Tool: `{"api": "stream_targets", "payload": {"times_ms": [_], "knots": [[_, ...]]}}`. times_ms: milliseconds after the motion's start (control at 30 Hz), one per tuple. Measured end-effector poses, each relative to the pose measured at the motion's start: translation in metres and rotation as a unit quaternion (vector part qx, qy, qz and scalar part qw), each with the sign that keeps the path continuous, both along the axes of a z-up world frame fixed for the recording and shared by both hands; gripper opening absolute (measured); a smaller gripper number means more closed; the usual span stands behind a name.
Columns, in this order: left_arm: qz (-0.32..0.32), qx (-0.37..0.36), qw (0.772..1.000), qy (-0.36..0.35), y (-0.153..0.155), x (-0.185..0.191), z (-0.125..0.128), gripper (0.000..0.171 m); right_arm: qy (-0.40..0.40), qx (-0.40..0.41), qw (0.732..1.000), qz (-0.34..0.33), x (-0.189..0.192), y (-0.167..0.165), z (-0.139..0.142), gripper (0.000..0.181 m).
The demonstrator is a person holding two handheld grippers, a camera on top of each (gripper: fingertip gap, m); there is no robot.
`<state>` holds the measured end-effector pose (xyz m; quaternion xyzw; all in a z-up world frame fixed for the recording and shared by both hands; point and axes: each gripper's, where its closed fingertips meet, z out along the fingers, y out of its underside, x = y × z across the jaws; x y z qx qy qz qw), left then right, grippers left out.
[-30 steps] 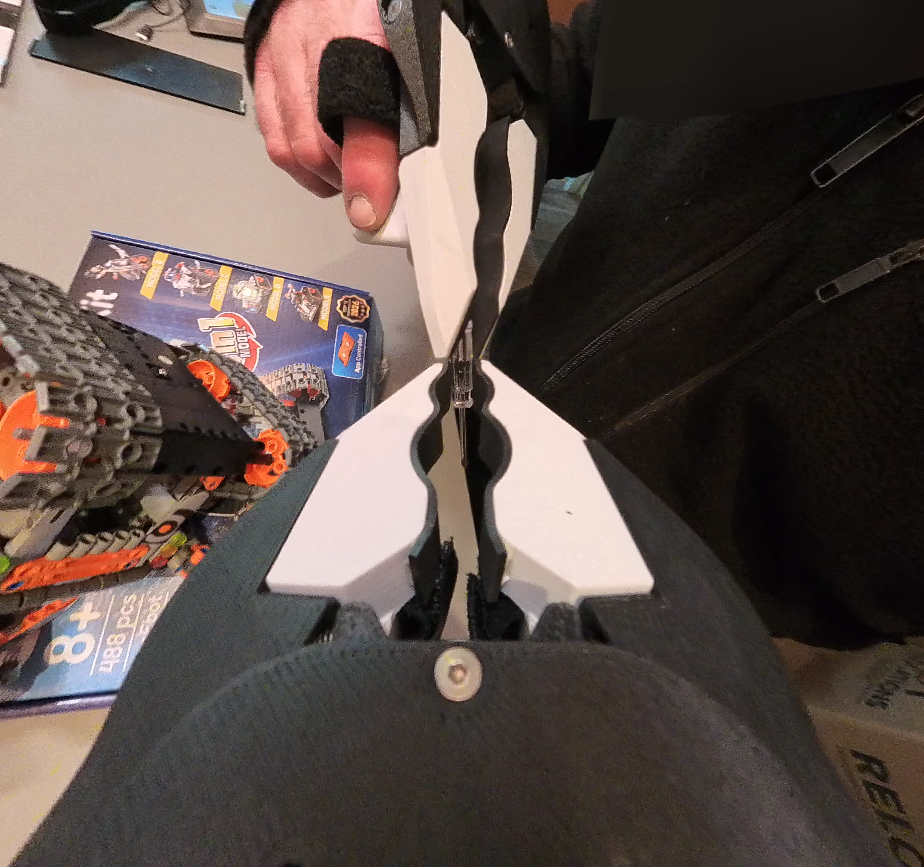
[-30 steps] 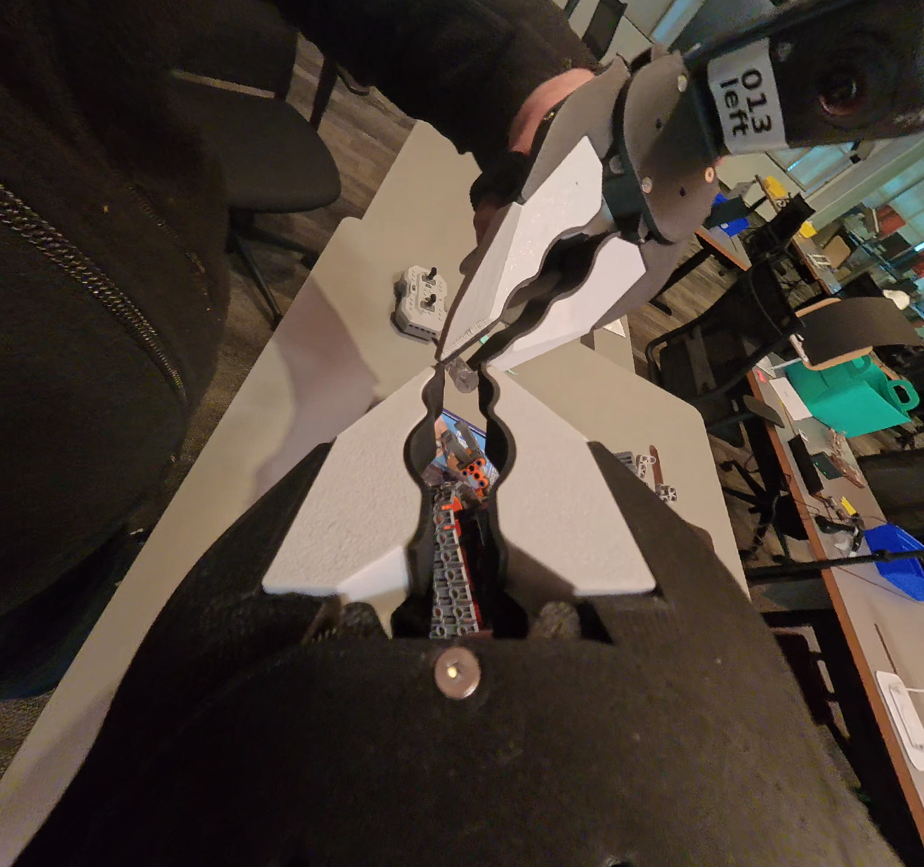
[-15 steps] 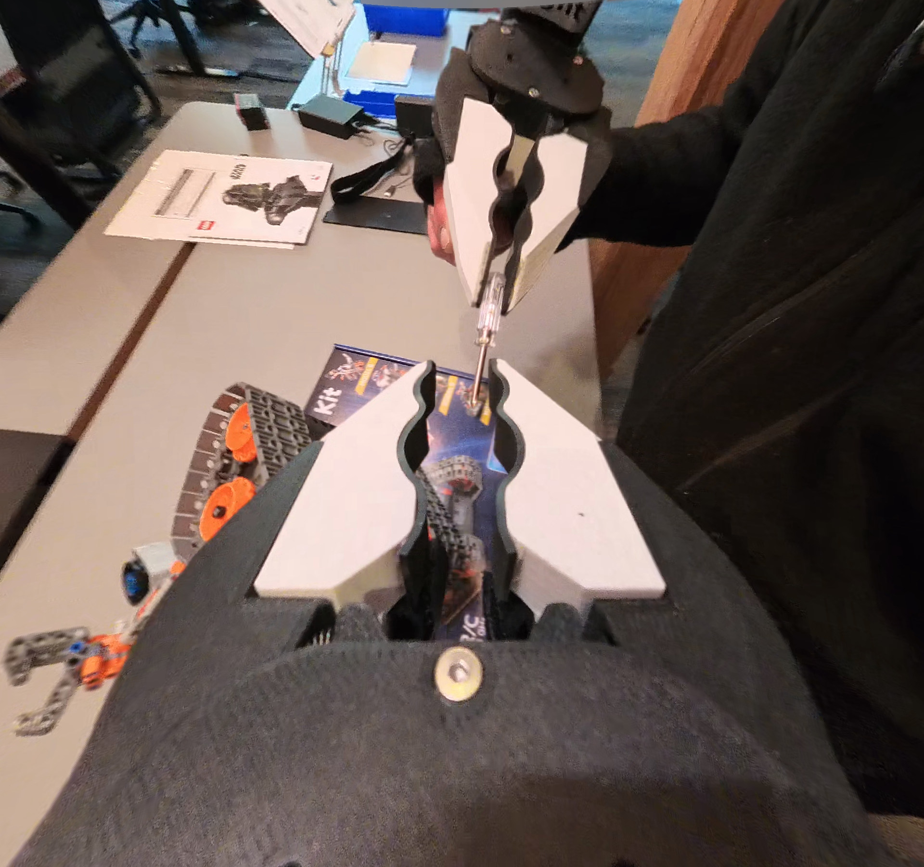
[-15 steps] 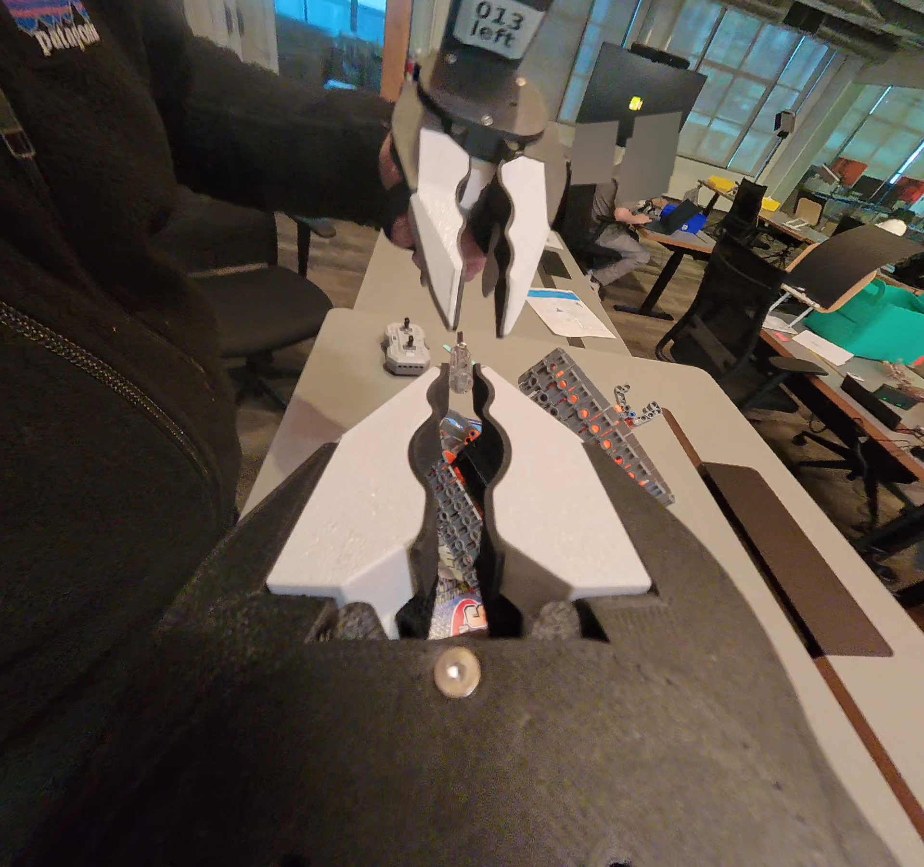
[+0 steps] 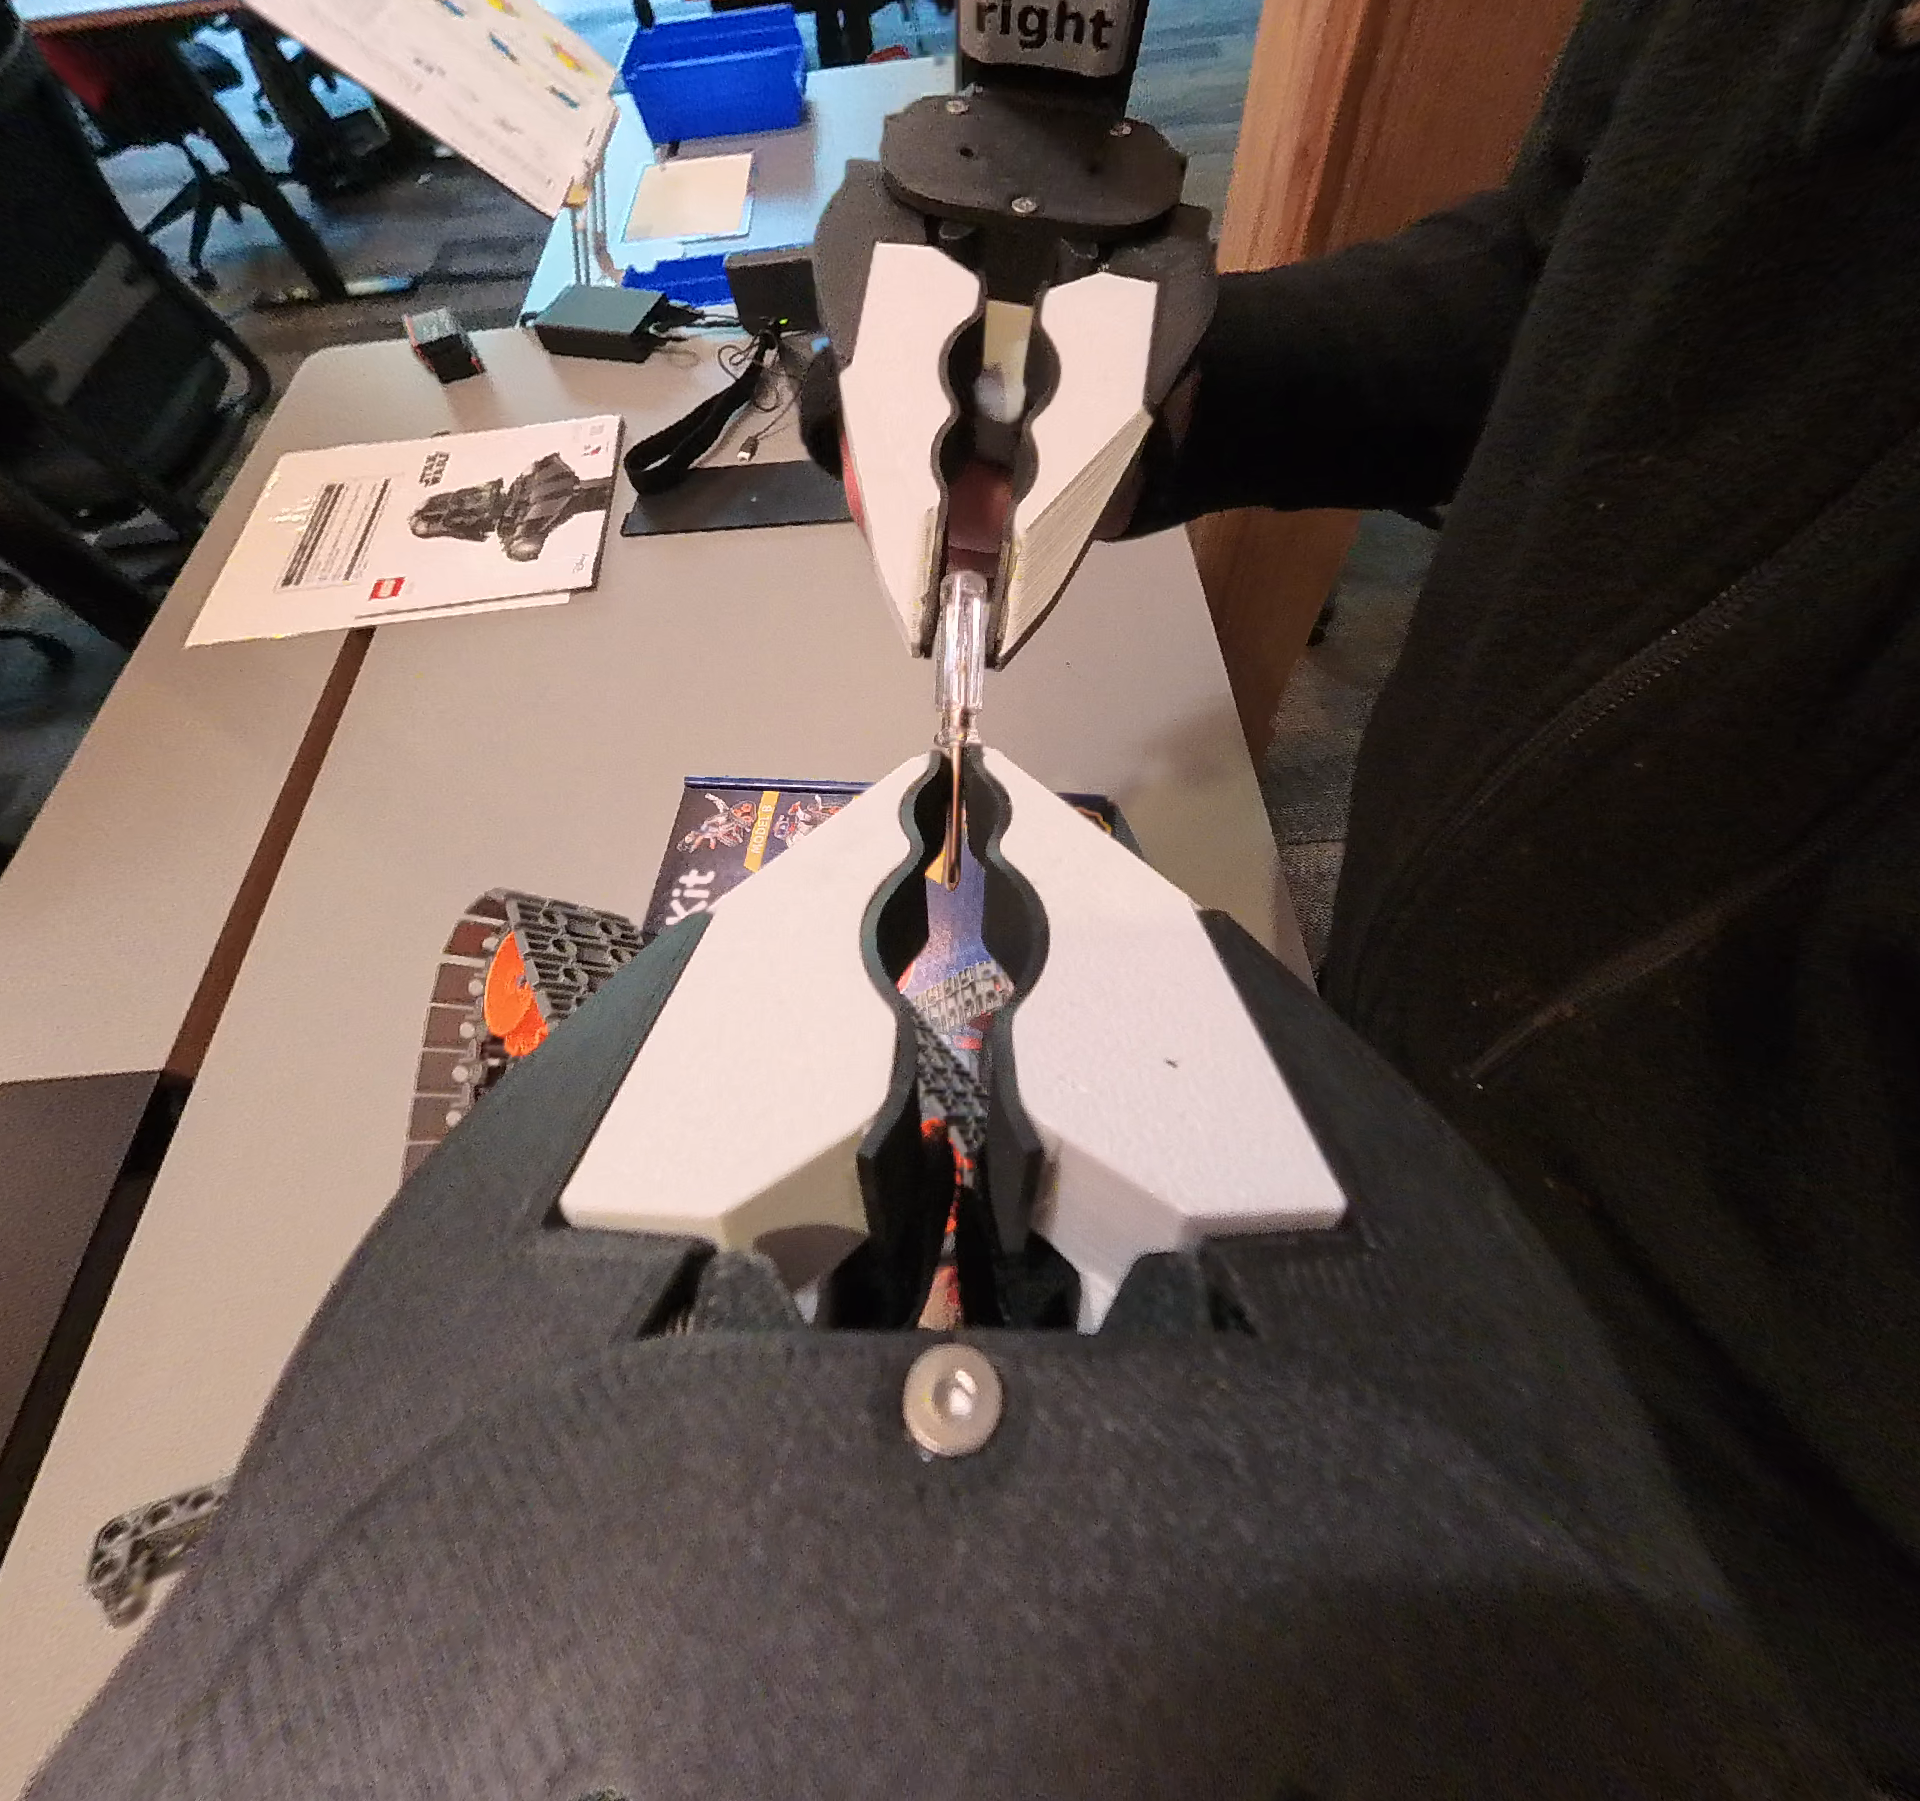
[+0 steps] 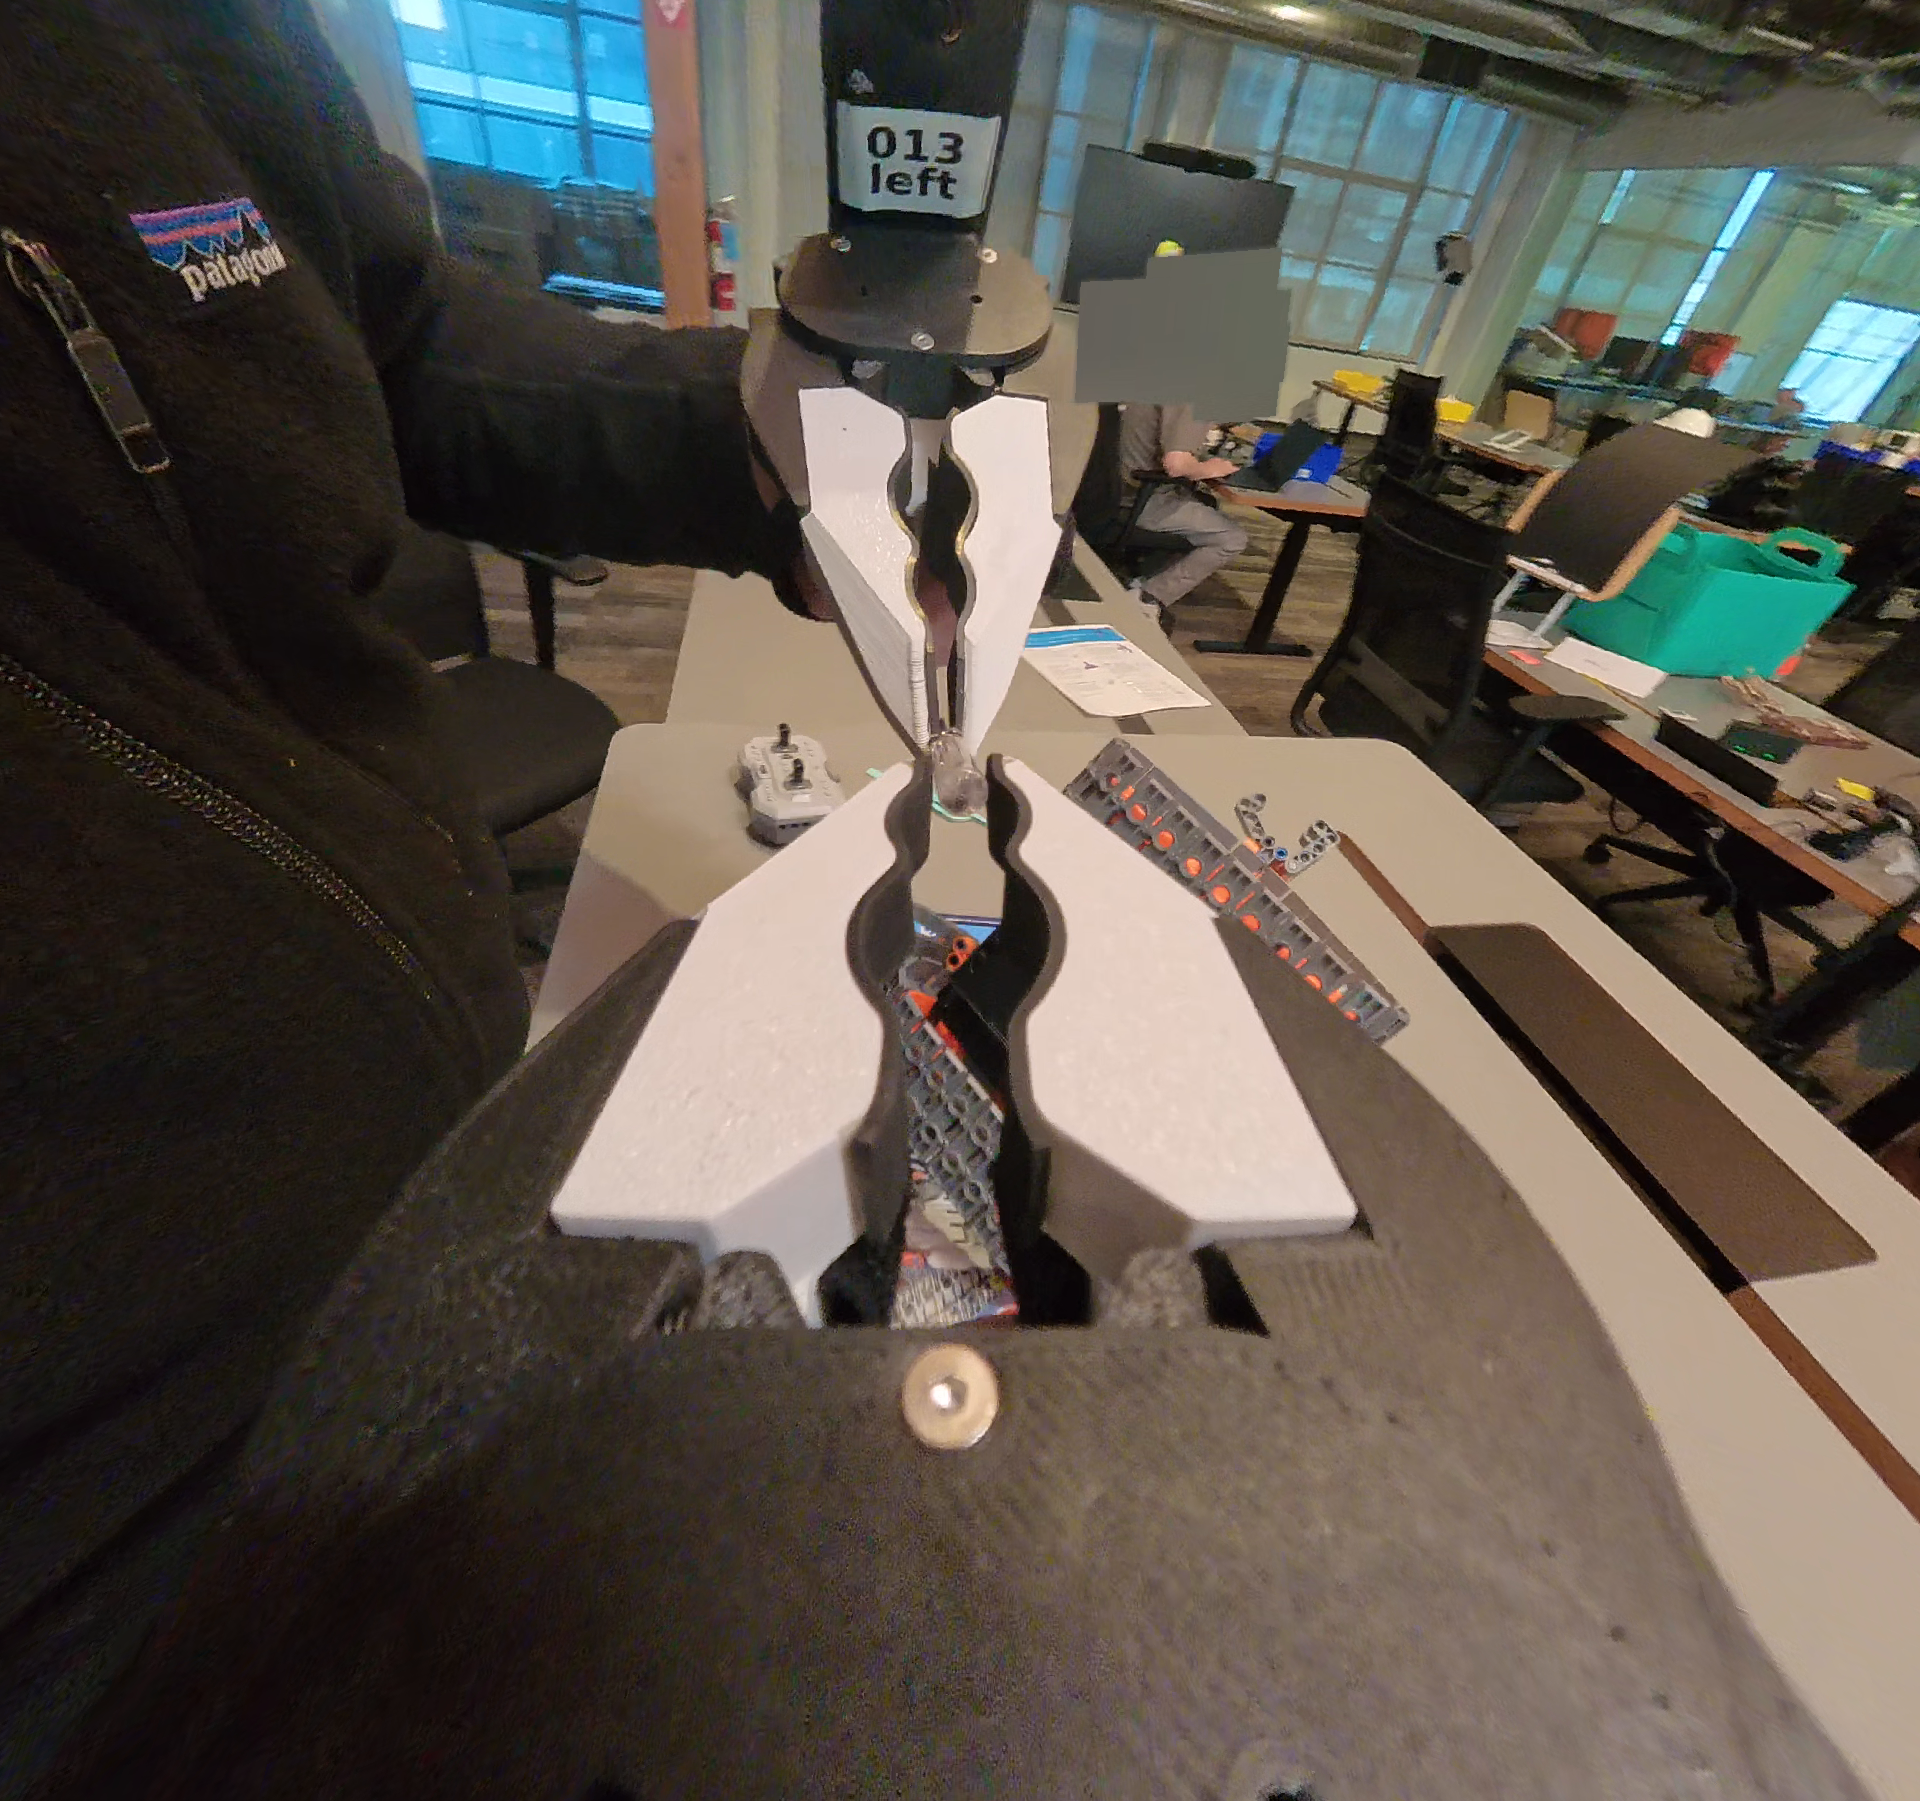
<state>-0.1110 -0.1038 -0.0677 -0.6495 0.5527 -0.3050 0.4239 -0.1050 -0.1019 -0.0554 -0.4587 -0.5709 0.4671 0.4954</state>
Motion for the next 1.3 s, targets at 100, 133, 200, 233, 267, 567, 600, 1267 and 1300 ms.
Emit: {"api": "stream_targets", "payload": {"times_ms": [100, 133, 200, 233, 267, 567, 600, 1267, 1300], "knots": [[-0.037, 0.005, 0.999, -0.004, -0.008, -0.014, -0.001, 0.001, -0.015, 0.003, 0.999, -0.038, -0.016, -0.007, -0.003, 0.010], [-0.051, 0.002, 0.999, -0.009, -0.012, -0.018, 0.000, 0.001, -0.028, 0.005, 0.998, -0.053, -0.023, -0.011, -0.006, 0.013], [-0.083, 0.008, 0.997, -0.003, -0.022, -0.028, -0.001, 0.001, -0.041, 0.015, 0.996, -0.077, -0.036, -0.021, -0.007, 0.010], [-0.096, 0.016, 0.995, 0.009, -0.027, -0.033, -0.004, 0.001, -0.042, 0.016, 0.995, -0.089, -0.042, -0.026, -0.007, 0.009], [-0.108, 0.022, 0.994, 0.015, -0.031, -0.038, -0.005, 0.001, -0.046, 0.015, 0.994, -0.098, -0.047, -0.032, -0.008, 0.008], [-0.144, 0.023, 0.989, -0.018, -0.049, -0.052, -0.003, 0.010, -0.059, 0.015, 0.976, -0.211, -0.057, -0.059, -0.010, 0.006], [-0.135, 0.022, 0.990, -0.022, -0.044, -0.053, -0.002, 0.011, -0.061, 0.014, 0.973, -0.223, -0.052, -0.057, -0.013, 0.006], [-0.049, 0.028, 0.991, 0.120, 0.062, -0.090, -0.075, 0.050, -0.144, 0.065, 0.943, -0.292, -0.020, 0.042, -0.111, 0.006], [-0.050, 0.020, 0.992, 0.115, 0.062, -0.089, -0.075, 0.047, -0.147, 0.067, 0.944, -0.289, -0.022, 0.043, -0.113, 0.006]]}}
